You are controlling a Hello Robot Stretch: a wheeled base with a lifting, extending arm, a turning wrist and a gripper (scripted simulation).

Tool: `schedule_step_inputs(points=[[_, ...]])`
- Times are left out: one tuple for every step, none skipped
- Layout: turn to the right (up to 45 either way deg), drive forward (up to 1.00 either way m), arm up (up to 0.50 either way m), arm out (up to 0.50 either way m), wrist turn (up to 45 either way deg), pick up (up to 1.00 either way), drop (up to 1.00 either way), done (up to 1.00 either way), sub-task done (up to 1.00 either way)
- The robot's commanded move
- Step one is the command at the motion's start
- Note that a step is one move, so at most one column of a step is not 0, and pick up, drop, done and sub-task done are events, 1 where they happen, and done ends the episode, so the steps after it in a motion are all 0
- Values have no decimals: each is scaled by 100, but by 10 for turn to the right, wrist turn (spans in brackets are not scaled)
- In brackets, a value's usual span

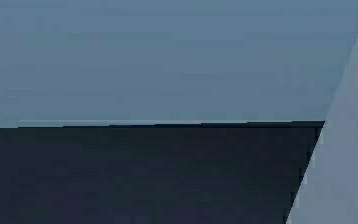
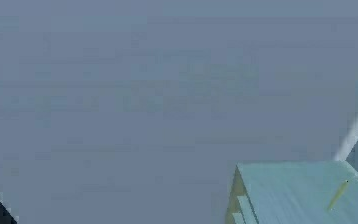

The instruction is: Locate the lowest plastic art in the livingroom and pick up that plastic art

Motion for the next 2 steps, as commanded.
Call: schedule_step_inputs(points=[[0,20,0,0,0,0,0,0,0],[450,0,0,0,0,0,0,0,0]])
